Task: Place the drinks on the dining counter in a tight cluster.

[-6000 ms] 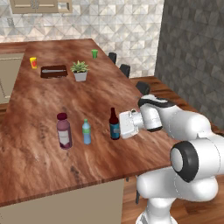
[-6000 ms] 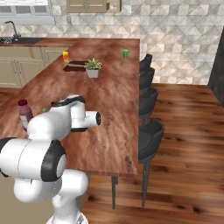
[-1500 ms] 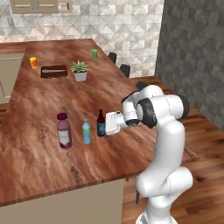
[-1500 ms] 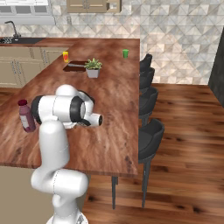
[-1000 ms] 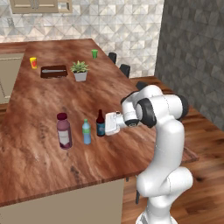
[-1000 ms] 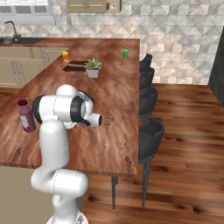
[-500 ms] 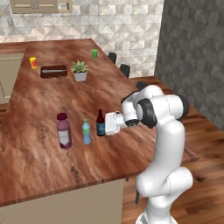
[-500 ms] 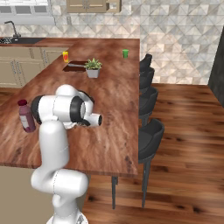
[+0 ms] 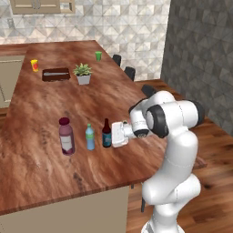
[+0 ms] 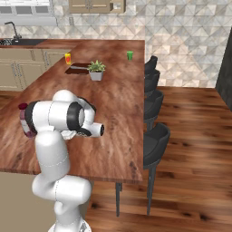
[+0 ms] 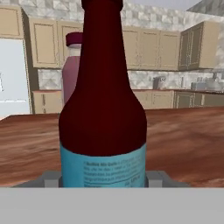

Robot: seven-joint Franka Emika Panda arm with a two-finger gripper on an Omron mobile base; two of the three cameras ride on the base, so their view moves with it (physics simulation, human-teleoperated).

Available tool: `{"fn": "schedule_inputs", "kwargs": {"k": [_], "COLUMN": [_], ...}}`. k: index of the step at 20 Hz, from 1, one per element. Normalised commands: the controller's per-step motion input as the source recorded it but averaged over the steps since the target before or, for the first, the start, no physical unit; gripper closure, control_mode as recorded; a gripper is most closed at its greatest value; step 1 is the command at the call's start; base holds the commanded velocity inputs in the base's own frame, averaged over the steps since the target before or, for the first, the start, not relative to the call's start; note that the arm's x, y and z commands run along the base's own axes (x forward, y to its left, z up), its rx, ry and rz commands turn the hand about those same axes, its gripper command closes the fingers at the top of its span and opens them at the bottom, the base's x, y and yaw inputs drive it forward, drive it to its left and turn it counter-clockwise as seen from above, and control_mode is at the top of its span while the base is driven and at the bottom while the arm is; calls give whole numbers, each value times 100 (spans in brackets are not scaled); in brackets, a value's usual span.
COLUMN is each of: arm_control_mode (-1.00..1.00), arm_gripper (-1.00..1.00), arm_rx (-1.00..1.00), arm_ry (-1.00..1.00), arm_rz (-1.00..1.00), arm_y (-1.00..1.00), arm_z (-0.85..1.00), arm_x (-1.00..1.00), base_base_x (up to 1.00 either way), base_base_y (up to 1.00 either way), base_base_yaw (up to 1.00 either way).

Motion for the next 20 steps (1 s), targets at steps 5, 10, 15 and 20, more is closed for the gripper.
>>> {"fn": "schedule_inputs", "kwargs": {"k": [5, 10, 15, 20], "arm_control_mode": [-100, -100, -100, -100], "arm_gripper": [100, 100, 100, 100], "arm_rx": [0, 0, 0, 0], "arm_ry": [0, -1, 0, 0], "arm_rz": [0, 0, 0, -1], "arm_y": [0, 0, 0, -5], "arm_z": [-5, -2, -1, -3], "arm_x": [29, 6, -17, -26], "base_base_x": [0, 0, 0, 0], "base_base_y": [0, 0, 0, 0], "base_base_yaw": [0, 0, 0, 0]}}
